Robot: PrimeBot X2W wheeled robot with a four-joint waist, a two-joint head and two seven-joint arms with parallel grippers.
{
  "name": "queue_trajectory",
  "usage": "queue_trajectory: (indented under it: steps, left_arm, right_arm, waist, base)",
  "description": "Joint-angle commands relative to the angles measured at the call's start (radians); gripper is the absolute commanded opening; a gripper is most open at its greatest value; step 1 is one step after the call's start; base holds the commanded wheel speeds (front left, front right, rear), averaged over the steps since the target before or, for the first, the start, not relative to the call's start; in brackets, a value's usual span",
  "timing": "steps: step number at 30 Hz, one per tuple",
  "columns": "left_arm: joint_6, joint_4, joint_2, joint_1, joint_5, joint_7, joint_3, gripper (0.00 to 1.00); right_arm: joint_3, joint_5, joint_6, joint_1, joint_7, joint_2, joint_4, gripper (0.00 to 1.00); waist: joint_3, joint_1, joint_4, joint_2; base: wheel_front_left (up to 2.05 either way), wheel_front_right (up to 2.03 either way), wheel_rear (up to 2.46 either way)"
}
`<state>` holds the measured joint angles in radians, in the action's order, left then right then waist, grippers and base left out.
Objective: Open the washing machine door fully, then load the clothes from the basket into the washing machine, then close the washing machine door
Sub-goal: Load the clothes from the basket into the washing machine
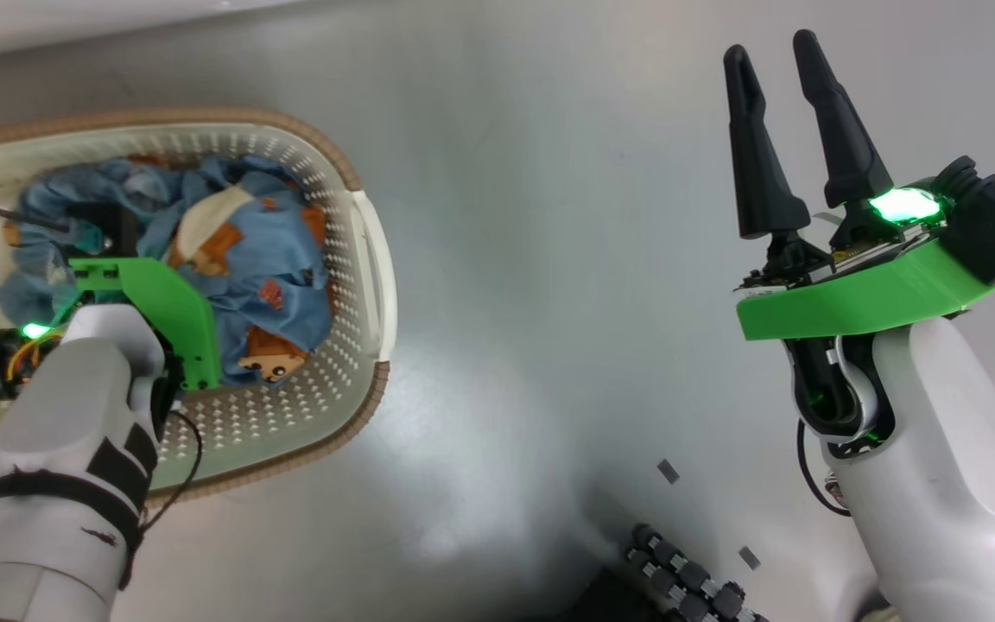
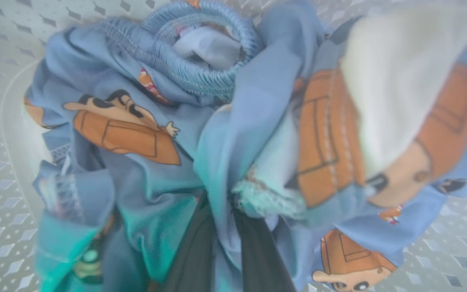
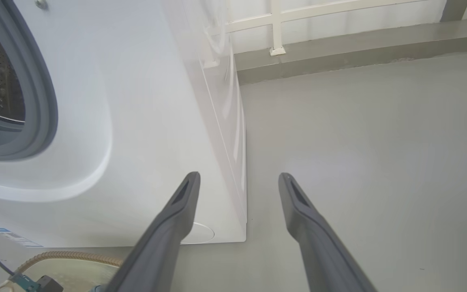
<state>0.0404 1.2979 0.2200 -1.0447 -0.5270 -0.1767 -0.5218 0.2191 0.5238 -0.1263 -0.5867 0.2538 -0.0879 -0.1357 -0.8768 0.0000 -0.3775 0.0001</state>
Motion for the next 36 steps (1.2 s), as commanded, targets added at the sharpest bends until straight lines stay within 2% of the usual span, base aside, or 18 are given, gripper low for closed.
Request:
queue_trajectory:
  steps: [1,11,16,25,36]
  left_arm:
    - [-0.018,-0.007,0.009,0.029,-0.012,0.027,0.018,0.00]
    - [-0.111,-0.009,-0.047,0.079,-0.042,0.148,0.018,0.00]
    - [-0.143,-0.014,-0.078,0.102,-0.059,0.204,0.017,0.00]
    - [-0.168,-0.049,-0.130,0.161,-0.112,0.297,0.018,0.00]
    - [-0.171,-0.163,-0.152,0.273,-0.181,0.372,-0.019,0.00]
  right_arm:
    - [0.005,-0.011,-0.004,0.031,0.008,-0.016,0.017,1.00]
    - [-0.011,-0.017,-0.004,0.058,0.008,-0.044,0.012,1.00]
    - [-0.017,-0.018,-0.004,0.082,0.008,-0.059,0.004,1.00]
    - [-0.015,-0.015,-0.004,0.123,0.008,-0.096,-0.016,1.00]
    - [-0.011,0.012,-0.004,0.182,0.008,-0.137,-0.031,1.00]
  waist:
    - [0.027,0.0000,0.021,-0.0001]
    - [0.153,0.0000,0.071,-0.0001]
    - [0.219,0.0000,0.100,-0.0001]
    - [0.351,0.0000,0.151,-0.0001]
    - [0.507,0.0000,0.186,-0.0001]
  base:
    - [0.00,0.00,0.00]
    - [0.00,0.00,0.00]
    - [0.00,0.00,0.00]
    - [0.00,0.00,0.00]
    - [0.00,0.00,0.00]
